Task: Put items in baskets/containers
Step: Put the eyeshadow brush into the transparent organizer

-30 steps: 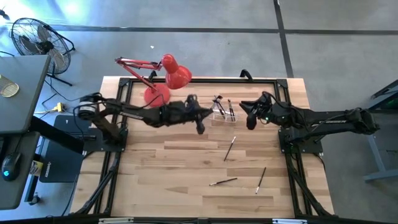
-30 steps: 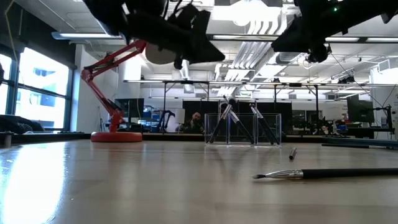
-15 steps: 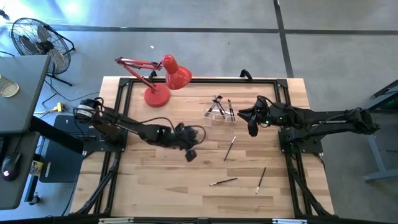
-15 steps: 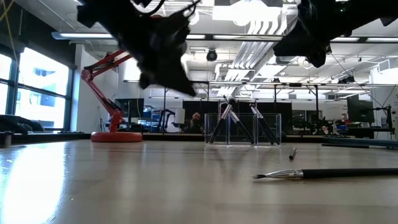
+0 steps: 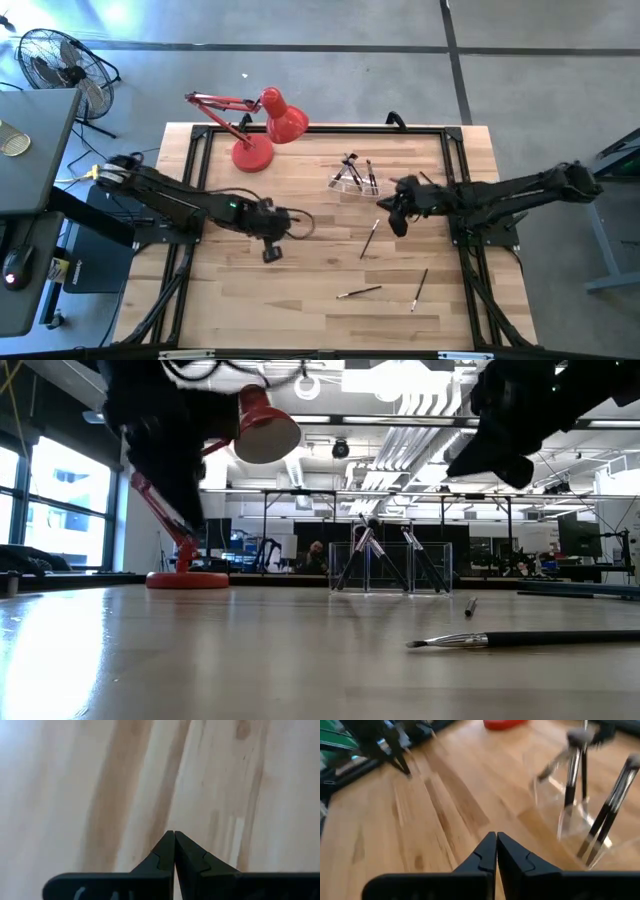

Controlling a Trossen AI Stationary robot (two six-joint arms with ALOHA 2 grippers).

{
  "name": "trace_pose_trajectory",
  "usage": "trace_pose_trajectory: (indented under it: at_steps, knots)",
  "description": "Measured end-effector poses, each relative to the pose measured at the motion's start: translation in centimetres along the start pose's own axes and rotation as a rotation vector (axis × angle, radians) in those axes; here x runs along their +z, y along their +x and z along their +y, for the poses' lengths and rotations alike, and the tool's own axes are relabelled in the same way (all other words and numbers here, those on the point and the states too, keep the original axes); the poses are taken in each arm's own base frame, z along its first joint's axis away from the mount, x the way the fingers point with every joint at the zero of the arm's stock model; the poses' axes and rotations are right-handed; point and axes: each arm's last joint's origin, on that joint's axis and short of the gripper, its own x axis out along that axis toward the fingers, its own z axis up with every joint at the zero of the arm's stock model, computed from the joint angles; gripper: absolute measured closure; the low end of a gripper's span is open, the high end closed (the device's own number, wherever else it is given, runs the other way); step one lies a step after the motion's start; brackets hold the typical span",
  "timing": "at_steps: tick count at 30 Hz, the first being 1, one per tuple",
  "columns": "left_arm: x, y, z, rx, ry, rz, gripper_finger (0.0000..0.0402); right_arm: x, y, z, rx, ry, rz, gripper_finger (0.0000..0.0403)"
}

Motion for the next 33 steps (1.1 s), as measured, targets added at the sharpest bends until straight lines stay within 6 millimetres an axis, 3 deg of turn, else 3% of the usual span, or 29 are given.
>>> trace_pose_trajectory:
  at_steps: [8, 12, 17, 23, 29, 33]
  knots:
    - [-3.5, -6.2, 3.1, -0.027, 0.064, -0.263, 0.0401, -3.2, 3.2, 2.3, -0.029, 0.185, 0.104, 0.04]
    - [-5.6, -8.1, 4.5, -0.046, 0.066, -0.368, 0.0402, -3.5, 4.1, 4.1, -0.097, 0.216, 0.163, 0.0402]
    - [-7.7, -9.4, 5.8, -0.064, 0.046, -0.453, 0.0401, -2.0, 5.1, 7.1, -0.235, 0.226, 0.299, 0.0402]
    - [-9.3, -9.9, 6.6, -0.066, 0.06, -0.473, 0.0401, -0.1, 7.0, 8.9, -0.498, 0.417, 0.463, 0.0402]
    - [-10.3, -10.0, 7.1, -0.056, 0.119, -0.398, 0.0401, -0.2, 9.2, 8.2, -0.701, 0.583, 0.533, 0.0382]
    - [-11.0, -10.6, 7.4, -0.086, 0.15, -0.47, 0.0401, -1.1, 10.4, 7.3, -0.769, 0.649, 0.588, 0.0351]
